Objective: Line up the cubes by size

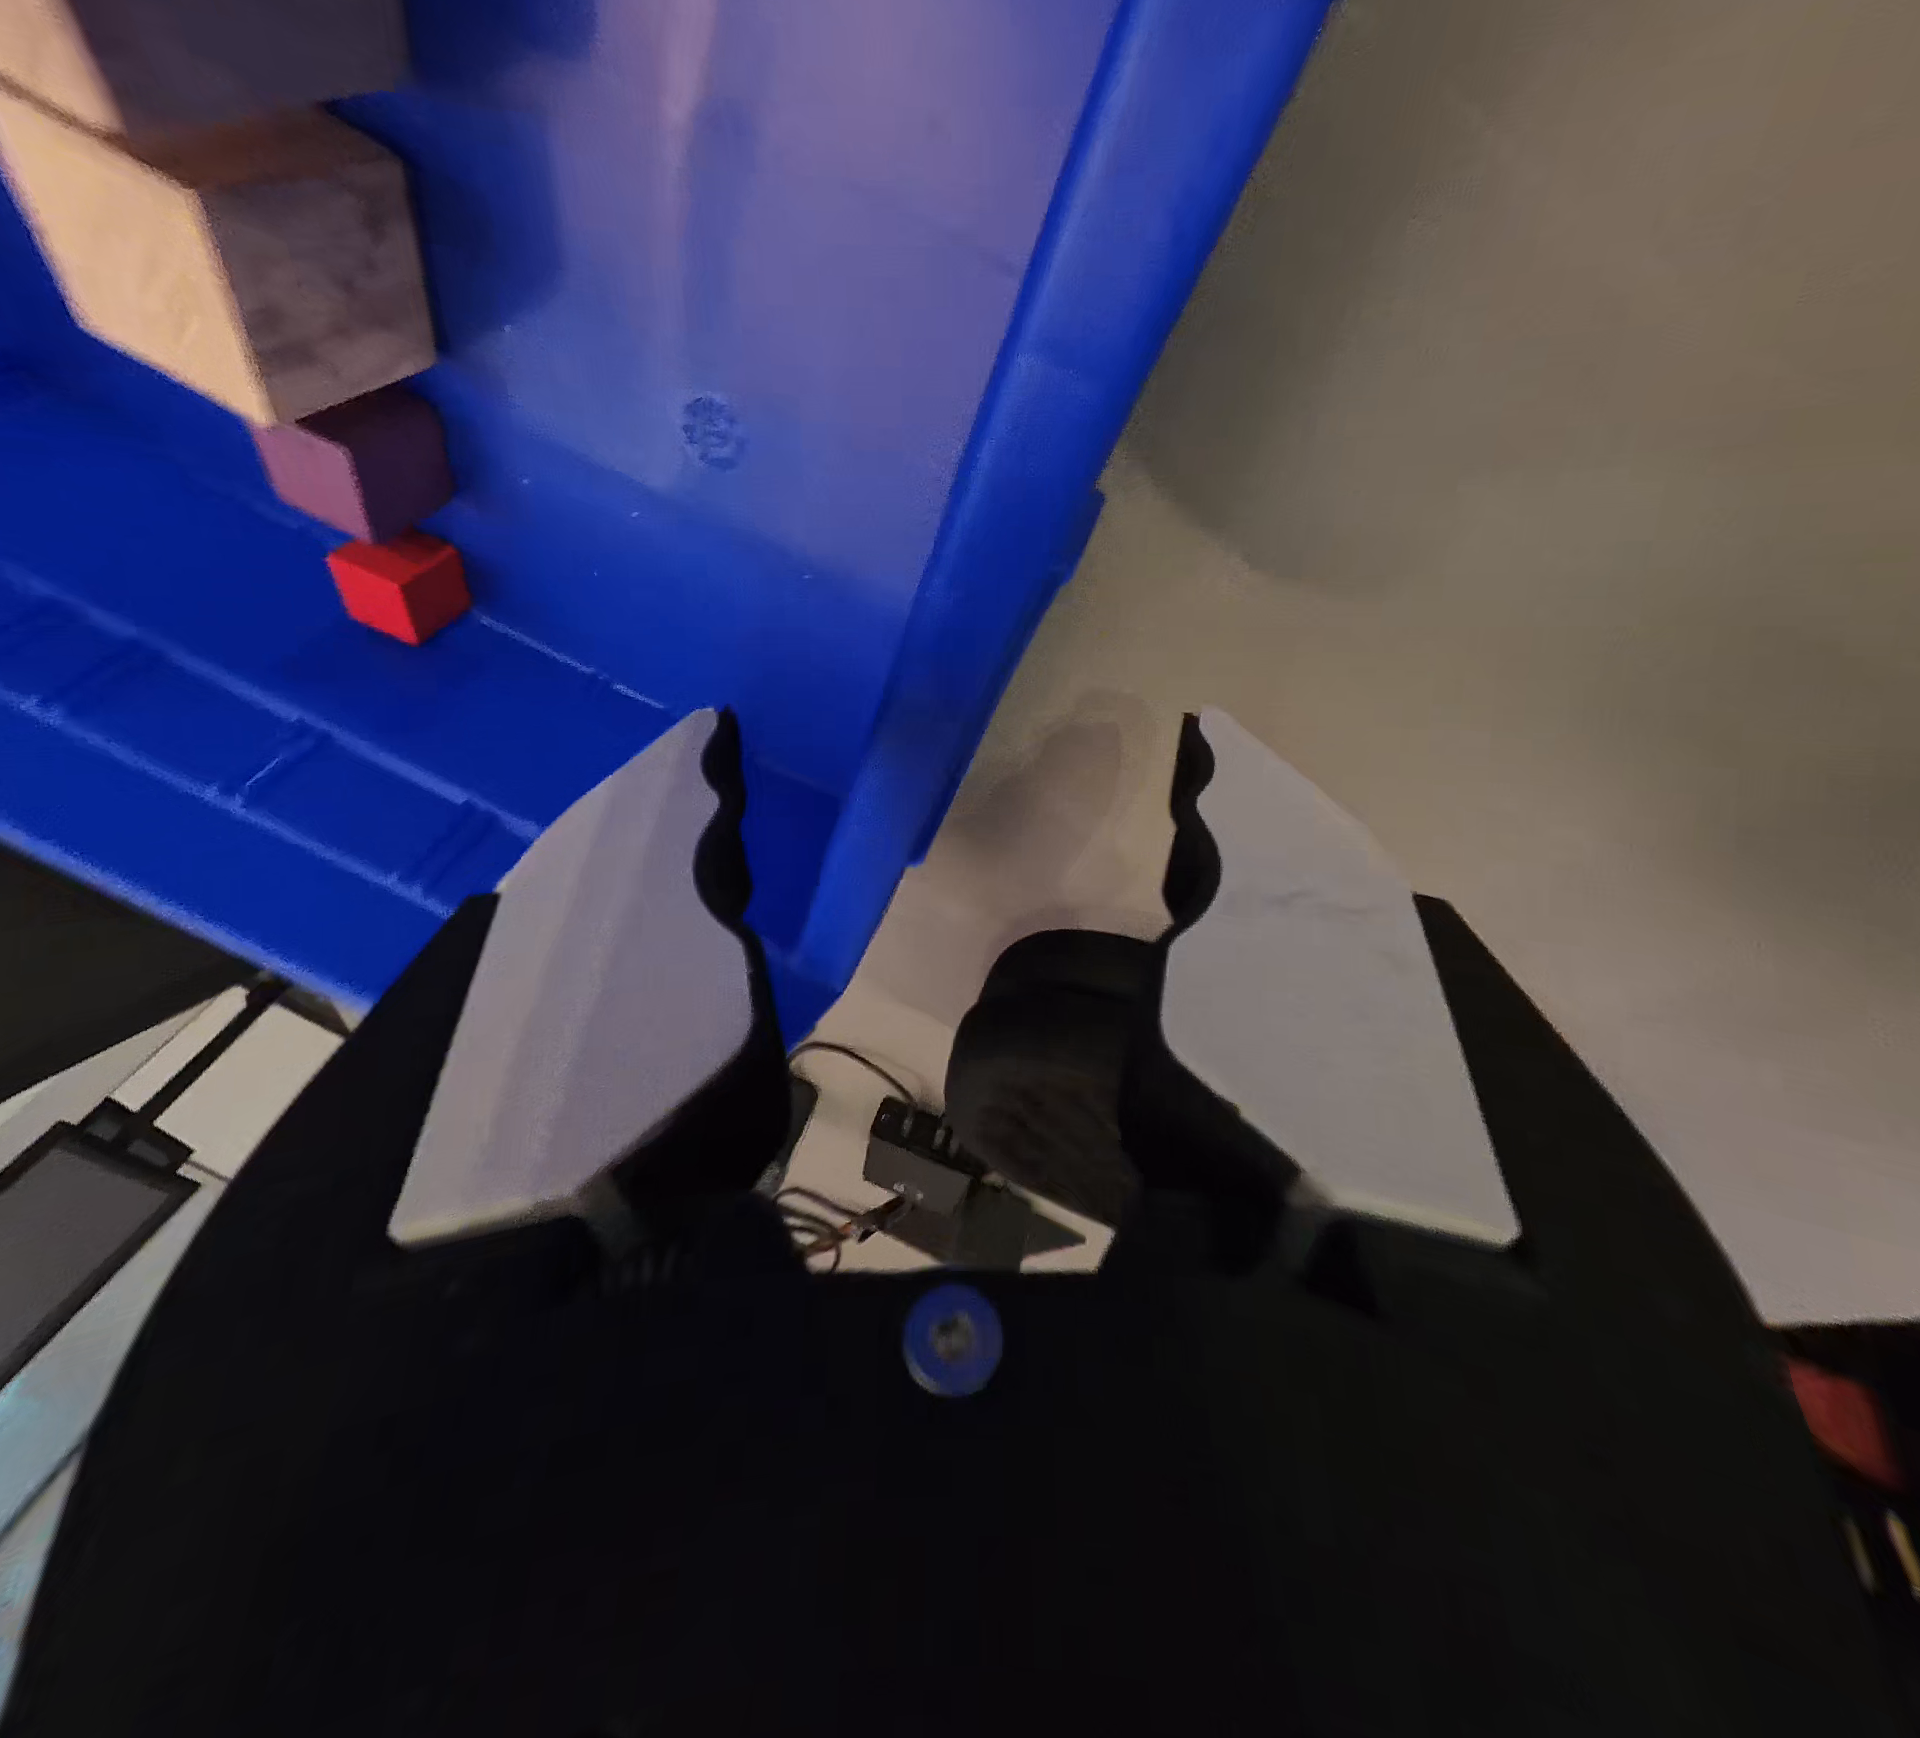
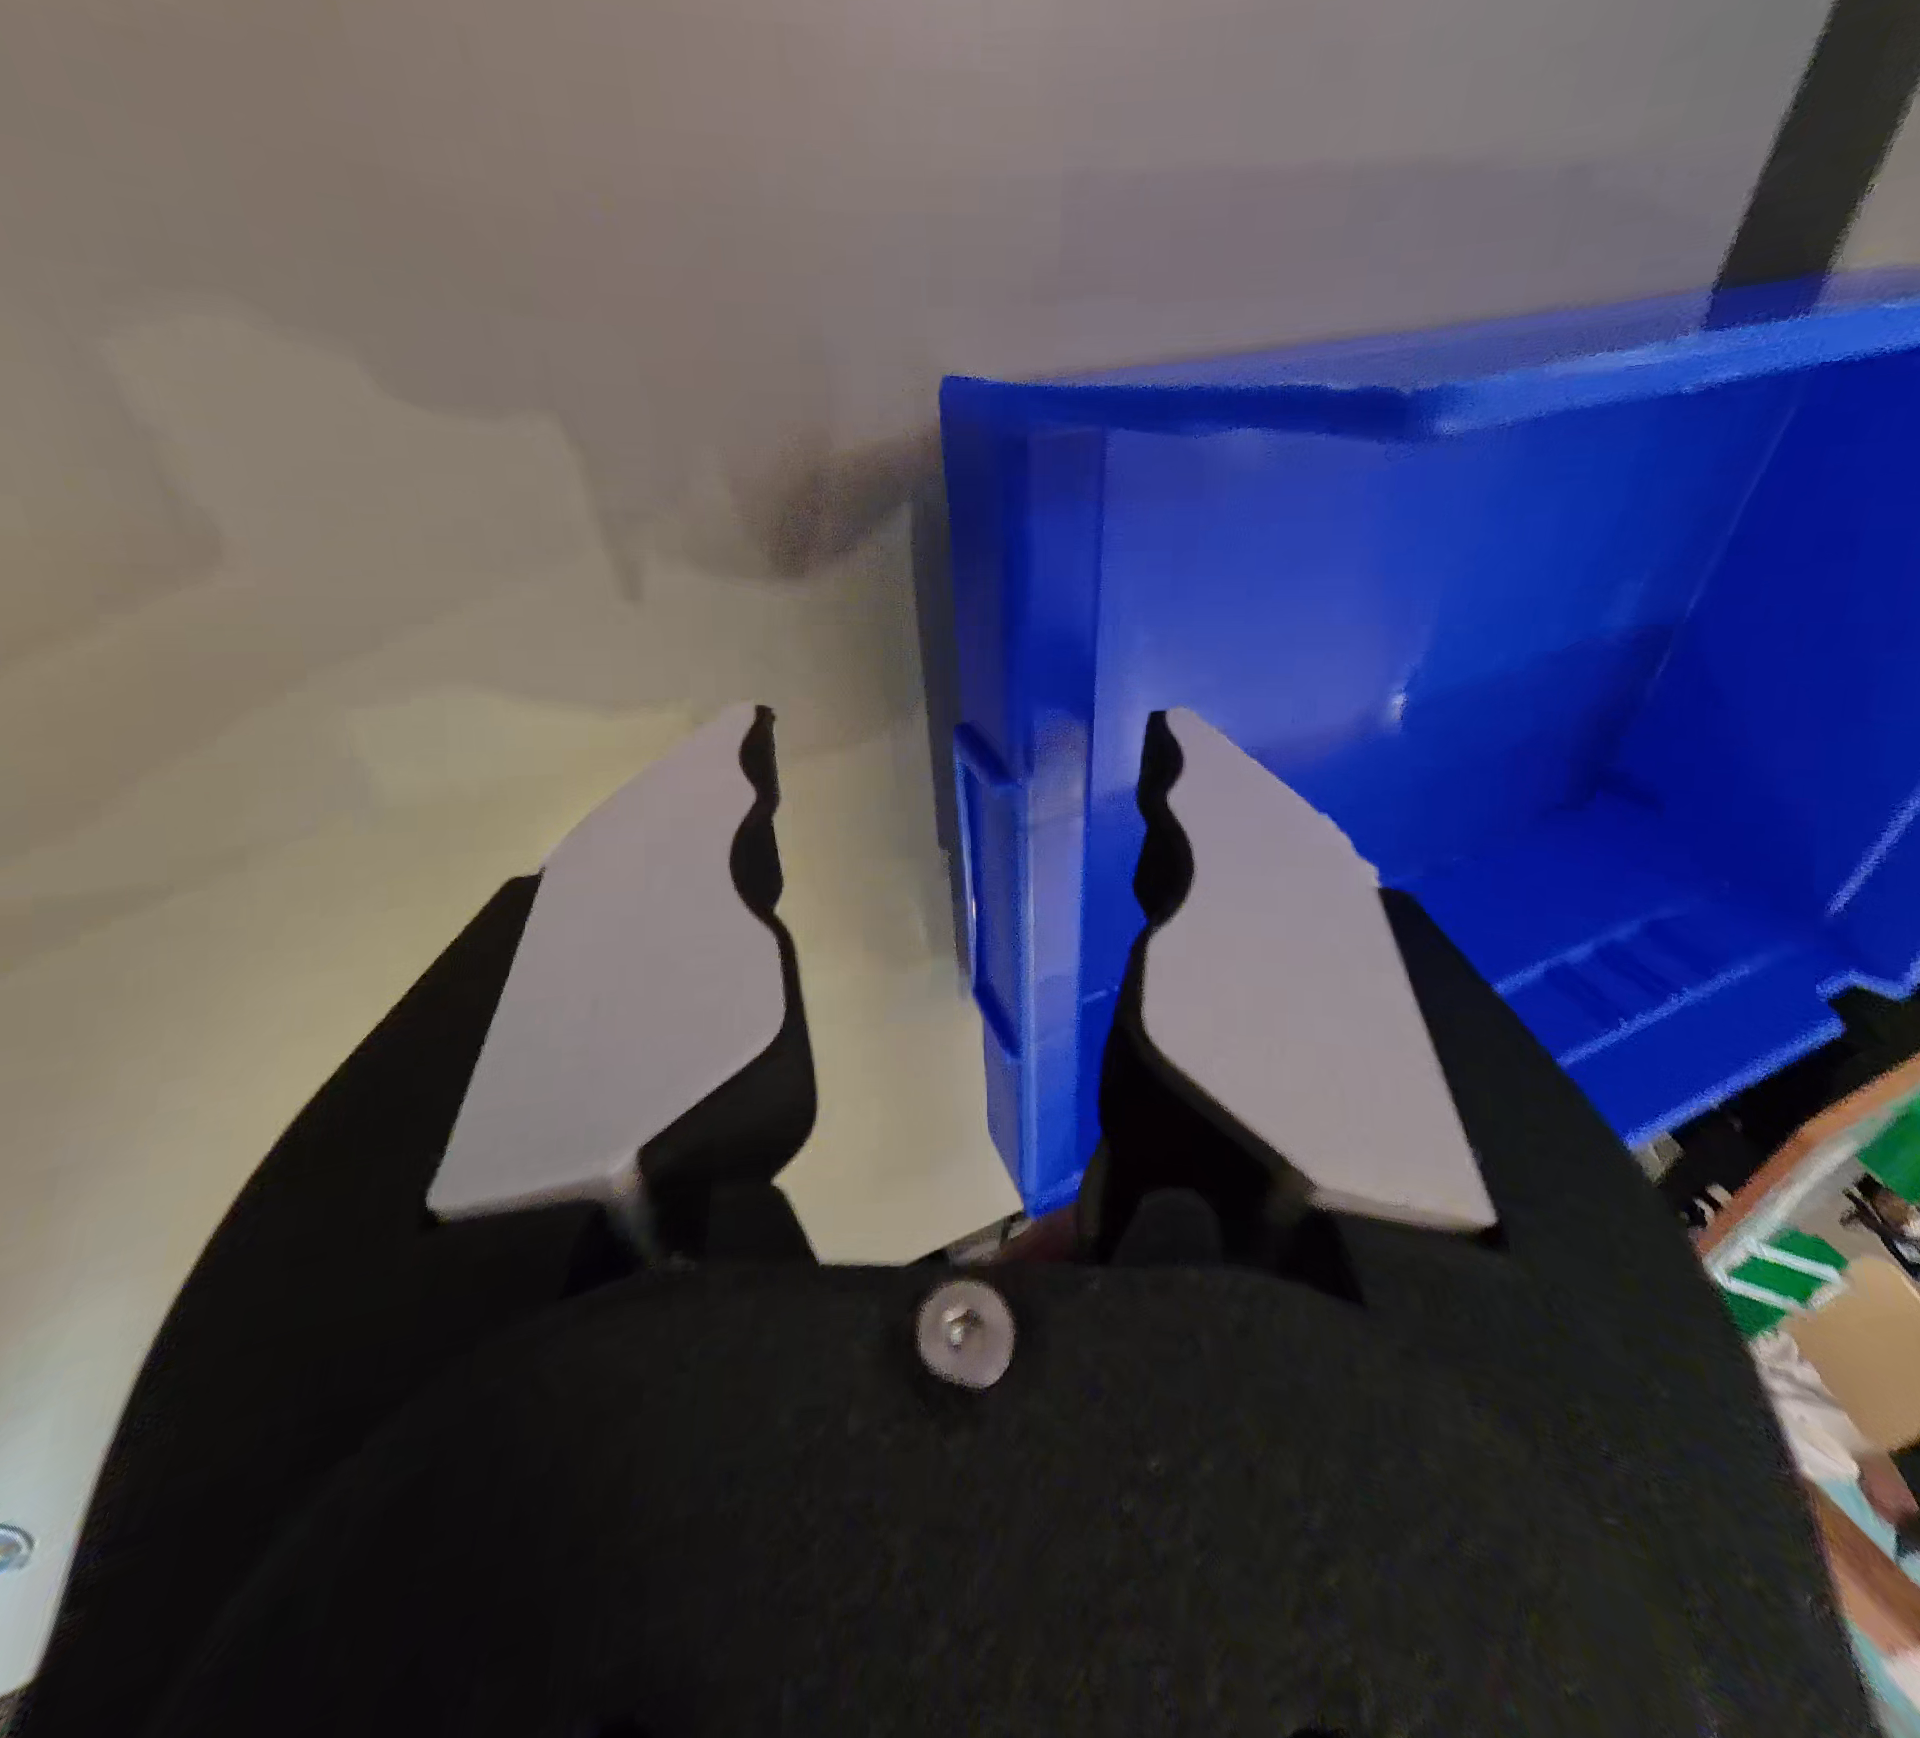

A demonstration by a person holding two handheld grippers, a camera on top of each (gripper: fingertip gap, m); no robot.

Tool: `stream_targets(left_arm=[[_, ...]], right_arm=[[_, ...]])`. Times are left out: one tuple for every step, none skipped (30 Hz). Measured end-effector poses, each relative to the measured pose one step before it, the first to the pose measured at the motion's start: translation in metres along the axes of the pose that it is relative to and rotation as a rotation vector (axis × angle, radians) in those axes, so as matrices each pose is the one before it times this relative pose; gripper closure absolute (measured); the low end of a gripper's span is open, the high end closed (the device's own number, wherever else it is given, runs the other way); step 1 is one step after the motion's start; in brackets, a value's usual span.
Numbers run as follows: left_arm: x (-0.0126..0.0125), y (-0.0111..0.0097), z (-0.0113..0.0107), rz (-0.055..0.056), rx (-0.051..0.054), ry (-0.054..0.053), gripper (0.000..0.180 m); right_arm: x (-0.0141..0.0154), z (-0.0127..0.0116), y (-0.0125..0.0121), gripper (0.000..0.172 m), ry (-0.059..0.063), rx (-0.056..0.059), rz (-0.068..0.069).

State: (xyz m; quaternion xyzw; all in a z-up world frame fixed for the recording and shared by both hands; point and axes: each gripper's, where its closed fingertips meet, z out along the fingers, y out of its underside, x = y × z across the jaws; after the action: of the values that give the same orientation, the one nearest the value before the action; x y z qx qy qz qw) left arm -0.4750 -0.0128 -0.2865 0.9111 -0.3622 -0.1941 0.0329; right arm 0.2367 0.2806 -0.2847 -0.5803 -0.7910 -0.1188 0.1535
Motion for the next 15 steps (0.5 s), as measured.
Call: stream_targets(left_arm=[[-0.00121, -0.00122, -0.00772, -0.0268, 0.0287, -0.0311, 0.101], [0.00036, -0.00145, -0.00937, -0.0193, 0.0299, -0.0318, 0.101], [0.00219, -0.00323, -0.01079, -0.0149, 0.0366, -0.0290, 0.101], [0.00371, -0.00625, -0.01181, -0.0172, 0.0489, -0.0262, 0.103], [0.00588, -0.00876, -0.01192, -0.0191, 0.0550, -0.0178, 0.105], [0.00834, -0.01105, -0.01080, -0.0148, 0.0584, -0.0084, 0.106], [0.01053, -0.01354, -0.00890, -0.0081, 0.0643, -0.0032, 0.106], [0.01127, -0.01531, -0.00606, -0.0008, 0.0637, -0.0054, 0.108], [0.01220, -0.01587, -0.00316, 0.0036, 0.0583, -0.0035, 0.110], [0.01292, -0.01734, -0.00023, -0.0001, 0.0582, 0.0012, 0.112], [0.01529, -0.01853, 0.00263, 0.0026, 0.0562, 0.0165, 0.113], [0.01446, -0.01858, 0.00526, 0.0100, 0.0534, 0.0140, 0.113], [0.01175, -0.01730, 0.00775, 0.0104, 0.0452, 0.0042, 0.113], [0.00954, -0.01697, 0.00959, 0.0046, 0.0428, 0.0020, 0.113], [0.00805, -0.01717, 0.01064, -0.0041, 0.0478, 0.0042, 0.114]], right_arm=[[-0.00032, -0.00548, -0.00116, 0.102, 0.0305, 0.0026, 0.0092], [-0.00090, -0.00768, -0.00242, 0.101, 0.0310, 0.0096, 0.0082], [-0.00058, -0.00977, -0.00286, 0.101, 0.0359, 0.0119, 0.0099], [-0.00135, -0.01117, -0.00322, 0.101, 0.0324, 0.0122, 0.0120], [-0.00365, -0.01221, -0.00533, 0.102, 0.0189, 0.0203, 0.0092], [-0.00821, -0.01275, -0.01008, 0.102, -0.0084, 0.0441, 0.0077], [-0.01287, -0.01266, -0.01581, 0.101, -0.0380, 0.0689, 0.0107], [-0.01232, -0.01131, -0.02115, 0.102, -0.0317, 0.0839, 0.0035], [-0.01077, -0.00821, -0.02458, 0.103, -0.0191, 0.0901, -0.0098], [-0.00903, -0.00416, -0.02477, 0.104, -0.0126, 0.0812, -0.0183], [-0.00526, 0.00005, -0.02297, 0.106, 0.0023, 0.0624, -0.0204], [-0.00196, 0.00354, -0.02091, 0.108, 0.0157, 0.0496, -0.0233], [0.00054, 0.00626, -0.01903, 0.111, 0.0231, 0.0424, -0.0228], [0.00330, 0.00868, -0.01783, 0.115, 0.0315, 0.0425, -0.0143], [0.00566, 0.01070, -0.01679, 0.118, 0.0358, 0.0472, 0.0037]])
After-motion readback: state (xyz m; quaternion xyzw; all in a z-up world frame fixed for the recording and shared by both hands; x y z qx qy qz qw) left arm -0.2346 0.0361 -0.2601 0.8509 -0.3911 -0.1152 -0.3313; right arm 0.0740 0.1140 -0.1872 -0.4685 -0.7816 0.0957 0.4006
